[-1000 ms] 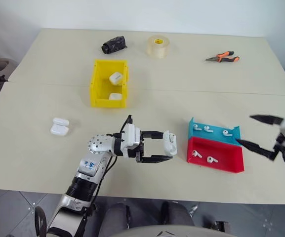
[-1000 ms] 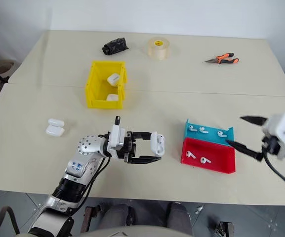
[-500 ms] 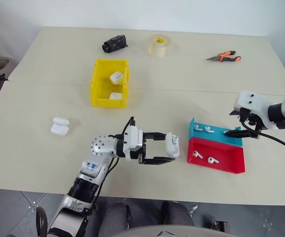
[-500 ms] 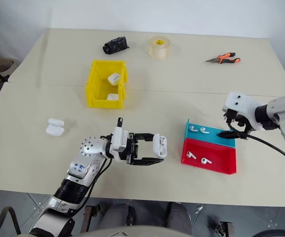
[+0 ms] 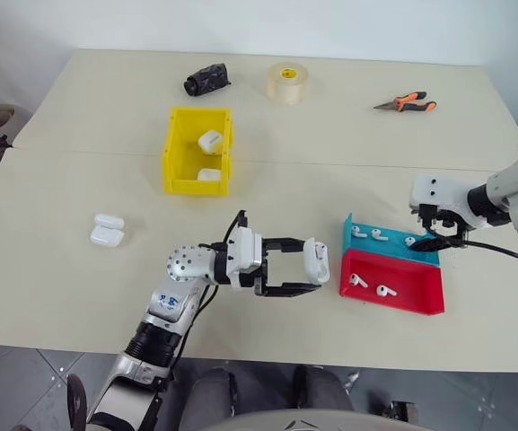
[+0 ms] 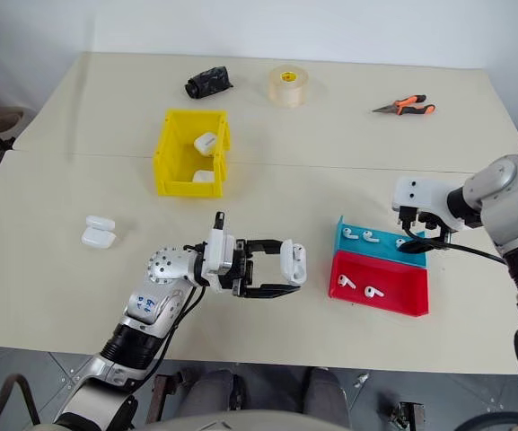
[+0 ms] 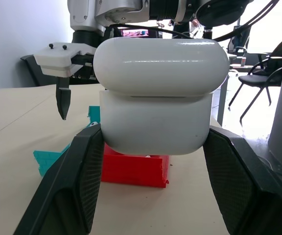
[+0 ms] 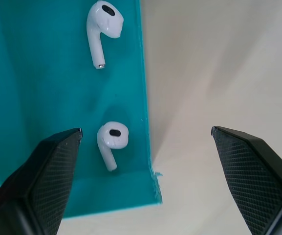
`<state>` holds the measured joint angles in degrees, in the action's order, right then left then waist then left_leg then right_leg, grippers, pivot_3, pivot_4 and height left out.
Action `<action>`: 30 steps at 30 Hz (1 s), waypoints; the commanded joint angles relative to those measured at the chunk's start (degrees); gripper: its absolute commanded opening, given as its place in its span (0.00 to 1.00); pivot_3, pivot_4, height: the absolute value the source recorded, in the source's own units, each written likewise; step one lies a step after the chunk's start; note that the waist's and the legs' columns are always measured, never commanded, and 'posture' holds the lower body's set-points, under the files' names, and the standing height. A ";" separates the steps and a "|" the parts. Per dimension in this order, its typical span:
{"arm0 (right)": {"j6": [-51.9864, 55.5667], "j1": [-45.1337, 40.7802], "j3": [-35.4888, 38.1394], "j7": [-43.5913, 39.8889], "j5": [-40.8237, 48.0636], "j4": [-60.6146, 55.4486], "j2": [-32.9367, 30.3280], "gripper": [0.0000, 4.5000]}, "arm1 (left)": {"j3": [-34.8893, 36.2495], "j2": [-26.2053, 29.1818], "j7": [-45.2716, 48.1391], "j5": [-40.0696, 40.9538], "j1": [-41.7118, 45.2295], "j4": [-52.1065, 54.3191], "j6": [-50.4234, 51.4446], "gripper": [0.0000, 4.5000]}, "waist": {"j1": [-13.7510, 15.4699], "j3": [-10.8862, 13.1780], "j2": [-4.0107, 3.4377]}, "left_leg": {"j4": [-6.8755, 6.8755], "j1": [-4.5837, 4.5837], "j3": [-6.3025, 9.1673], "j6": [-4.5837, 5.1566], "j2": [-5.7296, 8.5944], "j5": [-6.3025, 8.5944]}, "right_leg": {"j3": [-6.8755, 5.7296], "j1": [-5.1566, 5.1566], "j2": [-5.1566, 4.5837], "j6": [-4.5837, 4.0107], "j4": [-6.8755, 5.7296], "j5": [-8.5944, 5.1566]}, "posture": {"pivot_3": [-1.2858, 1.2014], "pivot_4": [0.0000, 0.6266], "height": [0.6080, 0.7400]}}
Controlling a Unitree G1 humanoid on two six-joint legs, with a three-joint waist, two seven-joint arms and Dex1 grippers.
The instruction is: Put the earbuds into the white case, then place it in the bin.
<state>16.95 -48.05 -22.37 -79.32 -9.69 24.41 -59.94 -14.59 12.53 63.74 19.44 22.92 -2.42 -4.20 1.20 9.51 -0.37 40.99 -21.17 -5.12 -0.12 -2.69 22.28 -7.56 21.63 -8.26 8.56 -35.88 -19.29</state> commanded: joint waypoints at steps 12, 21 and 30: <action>-2.49 -0.72 0.81 -2.07 -4.41 2.23 1.92 0.95 | 0.12 0.20 -1.10 0.90 -0.97 4.15 0.70 0.60 | -0.25 0.00 0.00 | 0.00 0.01 0.00 0.00 -0.01 0.00 | 0.00 0.00 0.00 0.00 -0.01 0.00 | 0.52 0.24 1.00; -2.13 0.05 0.88 -2.34 -4.55 2.29 2.44 0.64 | 0.14 0.46 -1.42 1.17 -0.86 4.46 1.19 0.60 | -0.45 0.00 0.00 | 0.00 0.01 0.00 0.00 -0.01 0.00 | 0.00 0.00 0.00 0.00 -0.02 0.00 | 0.52 0.24 1.00; -0.70 0.09 0.52 -4.33 -3.99 1.22 3.06 0.64 | 0.22 0.58 -1.69 1.16 -0.67 4.62 1.32 0.60 | -0.54 0.00 0.00 | 0.00 0.02 0.01 0.00 -0.01 0.00 | 0.00 -0.01 0.00 0.00 -0.02 0.00 | 0.52 0.24 1.00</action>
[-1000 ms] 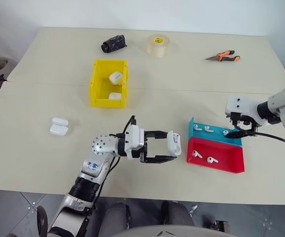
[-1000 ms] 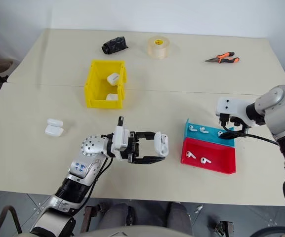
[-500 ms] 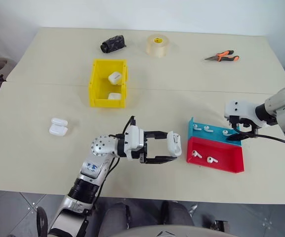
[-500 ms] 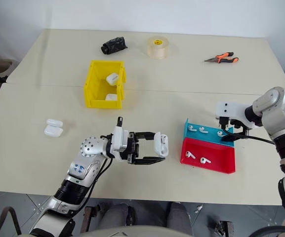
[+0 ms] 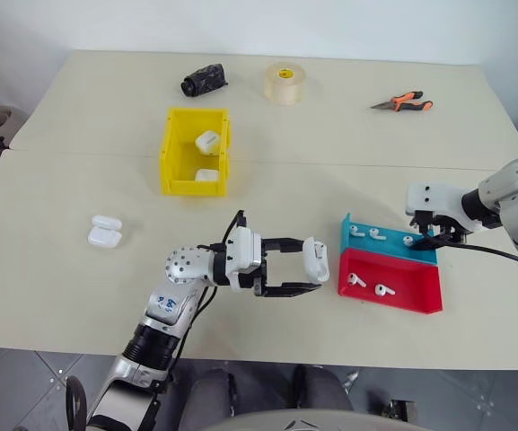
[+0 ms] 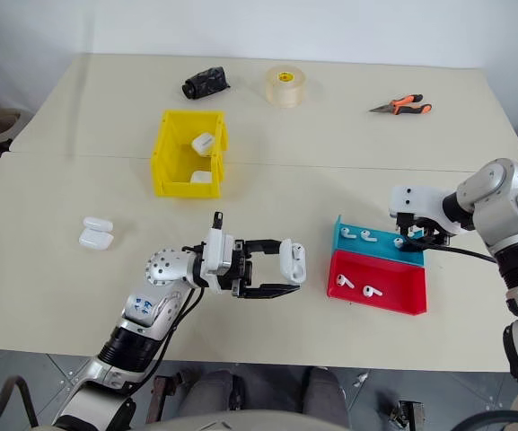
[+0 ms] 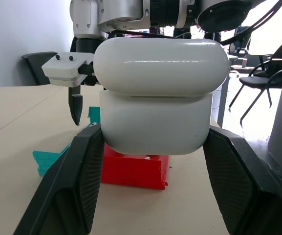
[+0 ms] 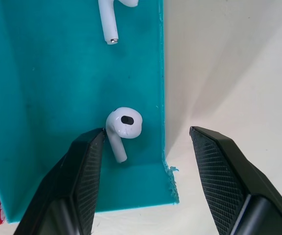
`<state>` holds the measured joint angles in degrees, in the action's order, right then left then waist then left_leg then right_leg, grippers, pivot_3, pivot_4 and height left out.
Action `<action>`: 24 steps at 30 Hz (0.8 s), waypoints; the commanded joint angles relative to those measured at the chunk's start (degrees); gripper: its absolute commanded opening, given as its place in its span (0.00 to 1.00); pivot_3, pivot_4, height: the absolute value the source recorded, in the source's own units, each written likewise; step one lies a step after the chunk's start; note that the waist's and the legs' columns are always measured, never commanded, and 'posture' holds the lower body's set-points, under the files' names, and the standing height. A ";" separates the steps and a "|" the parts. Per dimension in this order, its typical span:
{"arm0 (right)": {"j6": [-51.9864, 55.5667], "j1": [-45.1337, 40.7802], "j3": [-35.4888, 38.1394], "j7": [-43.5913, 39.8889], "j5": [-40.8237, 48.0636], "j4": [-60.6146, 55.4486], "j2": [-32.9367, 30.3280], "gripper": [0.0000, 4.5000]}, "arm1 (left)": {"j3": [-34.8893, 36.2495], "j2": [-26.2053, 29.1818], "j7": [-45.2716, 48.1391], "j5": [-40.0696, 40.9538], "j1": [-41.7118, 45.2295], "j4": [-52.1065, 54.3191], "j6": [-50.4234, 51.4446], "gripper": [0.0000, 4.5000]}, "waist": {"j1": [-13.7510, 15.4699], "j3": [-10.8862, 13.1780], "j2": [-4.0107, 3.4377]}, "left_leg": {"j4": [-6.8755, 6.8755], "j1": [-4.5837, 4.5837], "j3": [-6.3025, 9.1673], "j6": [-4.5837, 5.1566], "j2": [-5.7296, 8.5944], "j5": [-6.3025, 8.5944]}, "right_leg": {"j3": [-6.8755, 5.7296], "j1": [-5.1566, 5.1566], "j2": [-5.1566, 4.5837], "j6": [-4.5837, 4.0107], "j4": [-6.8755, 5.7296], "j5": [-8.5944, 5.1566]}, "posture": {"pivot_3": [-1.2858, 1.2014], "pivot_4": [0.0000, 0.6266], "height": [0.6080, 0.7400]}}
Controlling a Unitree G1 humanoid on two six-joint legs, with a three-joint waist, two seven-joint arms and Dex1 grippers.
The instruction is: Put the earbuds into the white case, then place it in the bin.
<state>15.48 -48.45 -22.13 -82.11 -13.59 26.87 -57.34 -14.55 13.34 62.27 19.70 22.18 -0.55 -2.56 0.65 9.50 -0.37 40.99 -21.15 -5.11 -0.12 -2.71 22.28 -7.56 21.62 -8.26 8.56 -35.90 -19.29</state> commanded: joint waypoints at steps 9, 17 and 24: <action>1.88 0.76 0.26 -2.09 -0.12 -1.14 1.53 0.52 | 0.18 0.11 -0.81 0.84 -0.27 3.29 -0.26 0.60 | -0.40 0.00 0.01 | 0.00 0.01 0.01 0.00 0.00 0.00 | -0.01 -0.01 0.00 0.00 -0.01 0.00 | 0.52 0.24 1.00; 1.58 0.53 0.10 -2.22 -1.03 -0.62 1.65 0.32 | 0.17 0.23 -1.11 0.82 -0.34 3.51 -0.21 0.60 | -0.85 -0.01 0.02 | 0.05 0.04 0.01 0.00 -0.02 0.00 | 0.01 -0.05 0.00 0.00 -0.04 0.00 | 0.52 0.24 1.00; 1.44 0.52 -0.07 -2.23 -1.28 -0.60 1.62 0.32 | 0.15 0.20 -1.20 0.91 -0.29 3.51 -0.30 0.60 | -0.84 -0.01 0.02 | 0.06 0.04 0.01 0.00 -0.02 0.00 | 0.01 -0.05 0.00 0.00 -0.04 0.00 | 0.52 0.24 1.00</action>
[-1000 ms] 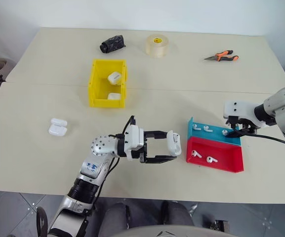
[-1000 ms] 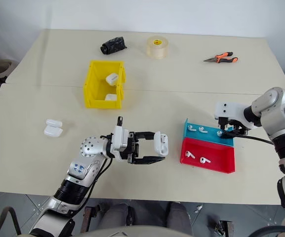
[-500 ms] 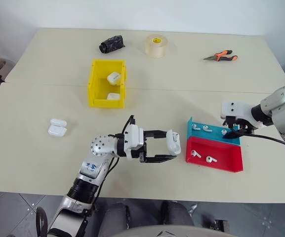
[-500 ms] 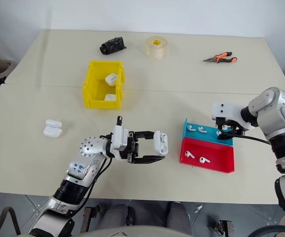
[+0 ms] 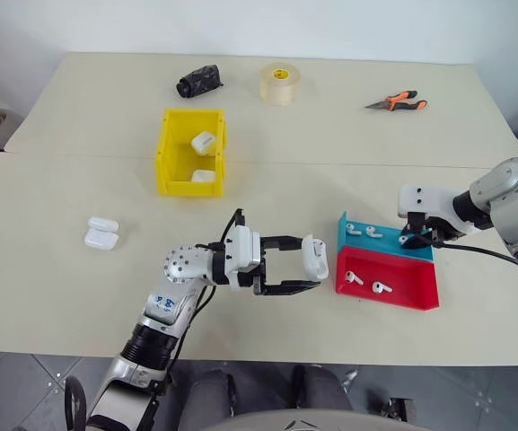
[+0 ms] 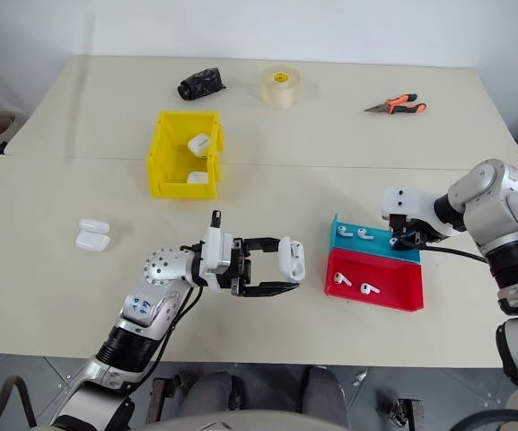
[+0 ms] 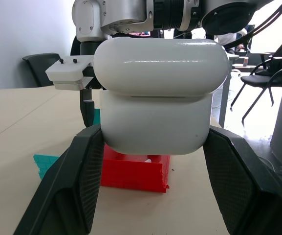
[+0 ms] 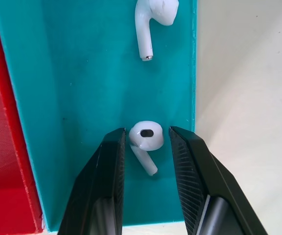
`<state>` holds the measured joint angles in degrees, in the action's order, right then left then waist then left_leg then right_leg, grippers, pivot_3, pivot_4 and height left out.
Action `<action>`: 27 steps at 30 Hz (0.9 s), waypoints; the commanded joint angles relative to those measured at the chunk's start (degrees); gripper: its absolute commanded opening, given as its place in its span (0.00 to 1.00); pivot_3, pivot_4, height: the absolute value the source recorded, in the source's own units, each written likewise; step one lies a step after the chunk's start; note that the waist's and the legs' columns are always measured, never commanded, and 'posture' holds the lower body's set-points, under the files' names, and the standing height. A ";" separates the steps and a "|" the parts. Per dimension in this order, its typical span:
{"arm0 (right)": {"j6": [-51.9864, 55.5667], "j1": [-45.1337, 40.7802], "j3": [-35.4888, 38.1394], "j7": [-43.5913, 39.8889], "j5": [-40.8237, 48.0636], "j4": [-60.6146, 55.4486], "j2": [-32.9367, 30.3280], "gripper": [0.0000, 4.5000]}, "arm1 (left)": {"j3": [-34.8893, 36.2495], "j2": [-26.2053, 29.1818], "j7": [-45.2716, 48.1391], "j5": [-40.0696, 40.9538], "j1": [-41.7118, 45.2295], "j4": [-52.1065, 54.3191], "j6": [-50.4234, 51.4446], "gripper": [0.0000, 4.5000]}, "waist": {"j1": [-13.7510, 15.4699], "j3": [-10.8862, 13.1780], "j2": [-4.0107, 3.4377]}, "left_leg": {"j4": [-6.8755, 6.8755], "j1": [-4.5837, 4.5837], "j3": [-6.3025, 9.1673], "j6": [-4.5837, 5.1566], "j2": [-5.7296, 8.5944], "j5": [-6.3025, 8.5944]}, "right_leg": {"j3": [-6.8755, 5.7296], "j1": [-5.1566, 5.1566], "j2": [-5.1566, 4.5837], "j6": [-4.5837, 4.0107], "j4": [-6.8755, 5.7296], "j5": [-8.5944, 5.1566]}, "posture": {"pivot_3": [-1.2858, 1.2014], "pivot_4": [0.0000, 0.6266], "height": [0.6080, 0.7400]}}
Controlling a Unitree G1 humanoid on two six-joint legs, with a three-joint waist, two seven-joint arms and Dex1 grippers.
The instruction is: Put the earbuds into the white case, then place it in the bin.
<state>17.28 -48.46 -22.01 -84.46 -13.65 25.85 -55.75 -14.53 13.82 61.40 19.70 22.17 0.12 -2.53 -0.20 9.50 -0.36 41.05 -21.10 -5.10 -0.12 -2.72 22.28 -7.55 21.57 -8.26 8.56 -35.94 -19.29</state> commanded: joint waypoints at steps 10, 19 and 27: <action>0.01 1.09 0.82 1.39 -0.53 -0.26 0.41 0.14 | 0.20 -0.22 -0.22 0.95 -0.16 2.60 -0.30 0.60 | -0.03 0.00 0.00 | 0.00 0.00 0.00 0.00 0.00 0.00 | 0.00 0.00 0.00 0.00 0.00 0.00 | 0.52 0.24 1.00; 9.26 4.46 12.29 -2.28 12.79 -10.05 -1.37 0.14 | 0.53 1.02 0.25 1.50 -0.96 3.75 0.33 0.60 | 0.12 0.03 -0.04 | -0.02 -0.04 0.00 0.00 0.00 0.00 | 0.01 0.03 0.00 0.00 0.01 0.00 | 0.52 0.24 1.00; 22.45 21.99 31.49 1.85 38.20 -33.32 3.86 0.14 | 1.59 1.55 1.21 2.02 0.17 1.26 0.65 0.60 | 0.90 0.05 0.00 | -0.02 -0.07 0.10 0.00 0.03 0.00 | -0.04 0.01 -0.01 0.00 0.01 0.00 | 0.52 0.24 1.00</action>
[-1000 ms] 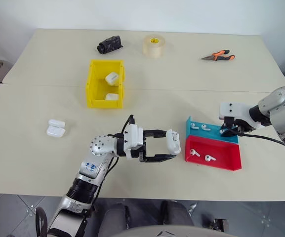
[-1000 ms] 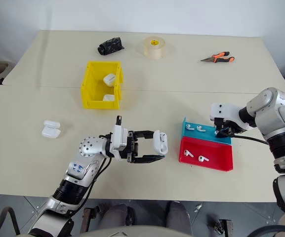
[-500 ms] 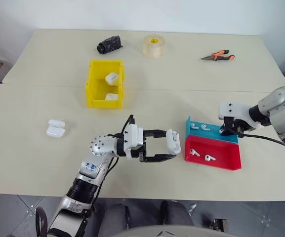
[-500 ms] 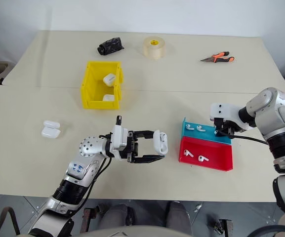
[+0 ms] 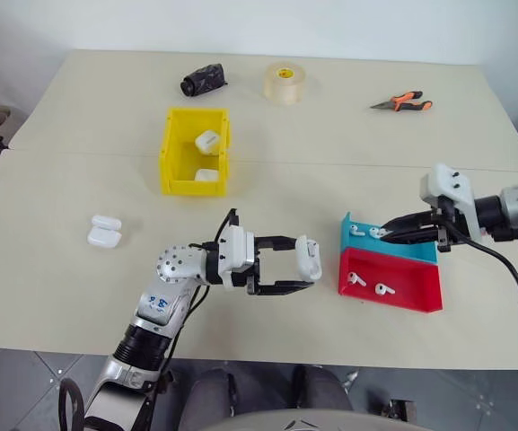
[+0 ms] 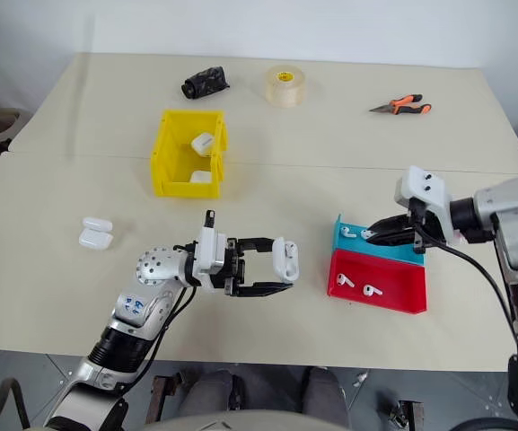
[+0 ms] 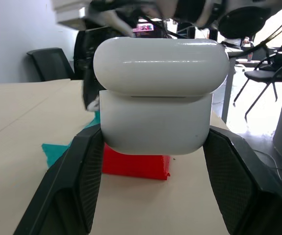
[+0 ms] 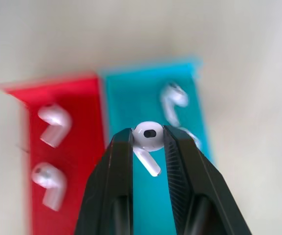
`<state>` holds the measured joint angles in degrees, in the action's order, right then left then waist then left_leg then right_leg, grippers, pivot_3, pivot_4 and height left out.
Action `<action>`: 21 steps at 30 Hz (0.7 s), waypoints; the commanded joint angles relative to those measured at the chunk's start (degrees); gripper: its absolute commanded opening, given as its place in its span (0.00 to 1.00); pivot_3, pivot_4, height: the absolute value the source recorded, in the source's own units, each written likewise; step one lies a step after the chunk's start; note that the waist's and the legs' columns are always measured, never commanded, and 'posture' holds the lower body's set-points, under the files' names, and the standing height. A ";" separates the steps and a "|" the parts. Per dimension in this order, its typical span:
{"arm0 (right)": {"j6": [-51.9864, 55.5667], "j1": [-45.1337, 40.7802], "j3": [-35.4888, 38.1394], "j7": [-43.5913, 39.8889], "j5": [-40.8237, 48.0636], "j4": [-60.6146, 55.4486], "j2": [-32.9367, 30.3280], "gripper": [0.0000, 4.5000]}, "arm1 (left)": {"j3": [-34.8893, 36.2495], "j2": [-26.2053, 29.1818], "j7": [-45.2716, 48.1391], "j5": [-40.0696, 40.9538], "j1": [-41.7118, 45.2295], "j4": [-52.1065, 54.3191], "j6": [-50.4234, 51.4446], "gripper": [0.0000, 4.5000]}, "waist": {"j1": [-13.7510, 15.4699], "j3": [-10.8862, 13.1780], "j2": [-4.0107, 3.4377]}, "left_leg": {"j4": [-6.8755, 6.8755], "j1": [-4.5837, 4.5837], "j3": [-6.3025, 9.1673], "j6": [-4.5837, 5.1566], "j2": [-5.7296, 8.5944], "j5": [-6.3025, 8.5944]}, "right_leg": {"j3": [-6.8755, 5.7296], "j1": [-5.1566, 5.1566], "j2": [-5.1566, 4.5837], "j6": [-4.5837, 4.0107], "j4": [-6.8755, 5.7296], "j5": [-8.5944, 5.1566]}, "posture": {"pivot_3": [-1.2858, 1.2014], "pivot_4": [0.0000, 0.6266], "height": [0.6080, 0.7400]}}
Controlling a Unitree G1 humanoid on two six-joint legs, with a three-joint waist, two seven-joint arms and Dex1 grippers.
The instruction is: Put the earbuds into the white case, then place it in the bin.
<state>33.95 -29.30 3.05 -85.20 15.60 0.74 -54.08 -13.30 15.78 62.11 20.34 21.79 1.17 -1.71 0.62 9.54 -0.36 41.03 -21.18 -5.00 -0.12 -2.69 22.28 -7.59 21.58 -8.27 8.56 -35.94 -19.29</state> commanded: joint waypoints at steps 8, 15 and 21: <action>18.27 16.58 22.56 25.87 38.06 -28.40 22.98 0.14 | 1.63 -2.32 2.25 1.65 5.50 -5.79 -1.09 0.60 | 0.91 0.01 0.03 | 0.03 0.00 0.06 0.00 0.05 0.00 | -0.01 -0.02 0.00 0.01 -0.04 0.01 | 0.52 0.24 1.00; 15.48 22.50 20.19 36.36 45.17 -33.38 29.64 0.14 | 2.46 -4.40 2.93 3.44 8.47 -7.24 1.05 0.60 | 0.72 0.01 0.03 | -0.02 0.04 0.02 0.00 0.08 0.00 | 0.01 -0.02 0.00 0.02 -0.03 0.01 | 0.52 0.24 1.00; 9.95 25.33 16.73 38.40 43.56 -33.22 31.46 0.14 | 2.47 -5.41 2.88 4.24 9.50 -6.40 2.96 0.60 | 0.71 0.01 0.03 | -0.04 0.06 -0.01 0.00 0.07 0.00 | 0.03 -0.01 0.00 0.02 -0.02 0.01 | 0.52 0.24 1.00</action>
<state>45.83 -4.24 20.25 -46.98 58.86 -30.86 -22.80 -10.97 11.04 64.84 23.28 30.79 -7.22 1.07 1.33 9.55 -0.33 40.98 -21.11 -5.00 -0.12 -2.62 22.28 -7.56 21.57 -8.27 8.58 -35.96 -19.28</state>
